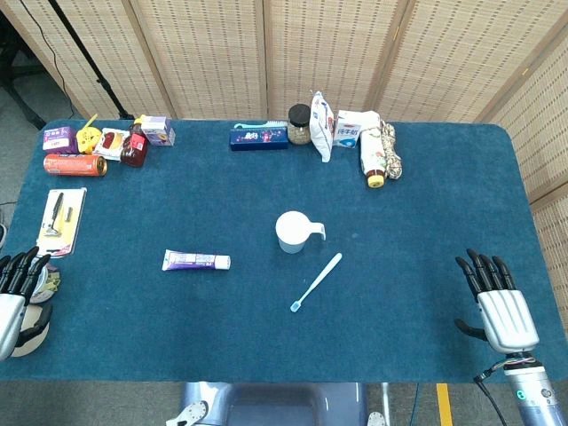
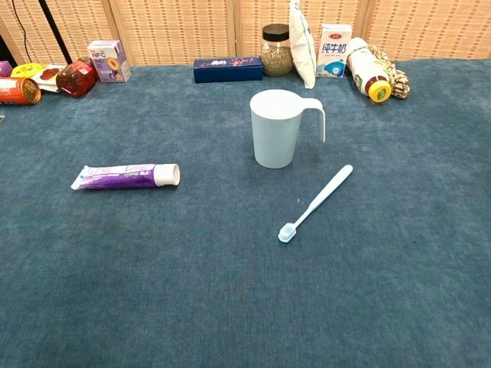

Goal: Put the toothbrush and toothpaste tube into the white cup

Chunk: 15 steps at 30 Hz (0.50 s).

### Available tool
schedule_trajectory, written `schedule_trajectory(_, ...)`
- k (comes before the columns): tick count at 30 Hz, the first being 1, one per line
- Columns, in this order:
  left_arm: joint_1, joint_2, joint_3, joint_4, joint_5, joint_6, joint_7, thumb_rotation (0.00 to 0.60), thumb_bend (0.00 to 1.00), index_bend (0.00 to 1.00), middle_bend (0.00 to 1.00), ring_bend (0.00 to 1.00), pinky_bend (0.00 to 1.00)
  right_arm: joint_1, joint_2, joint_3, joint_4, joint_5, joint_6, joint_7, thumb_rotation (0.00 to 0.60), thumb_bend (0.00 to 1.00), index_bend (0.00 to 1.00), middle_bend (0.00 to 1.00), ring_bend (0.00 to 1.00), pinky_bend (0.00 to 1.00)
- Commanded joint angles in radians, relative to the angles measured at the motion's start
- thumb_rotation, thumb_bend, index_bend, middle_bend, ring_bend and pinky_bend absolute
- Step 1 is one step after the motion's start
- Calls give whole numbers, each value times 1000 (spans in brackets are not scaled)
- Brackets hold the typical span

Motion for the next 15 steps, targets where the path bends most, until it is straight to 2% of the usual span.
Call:
schedule_trajectory(1, -1, 0, 0, 0, -1, -2, 0, 600, 413, 0, 0, 0, 0, 3, -3, 1, 3, 3, -5, -1, 600, 0, 0, 0, 0, 0)
schedule_trajectory(6, -2, 0, -3, -3, -12, -8, 5, 600, 413, 0, 0, 0, 0, 26, -10, 11, 13, 1, -33, 37, 600, 0, 0, 0, 0, 0)
schedule_trajectory(10, -3, -4, -7, -7, -21, -12, 18, 600, 413, 0, 0, 0, 0, 92, -10, 45, 24, -3, -99, 57, 600, 0, 0, 0, 0, 0)
schedule_trajectory(15, -6, -13, -13, -15, -34, -17, 42, 600, 413, 0, 0, 0, 0, 208, 2, 106, -20, 5, -217, 75, 600, 0, 0, 0, 0, 0)
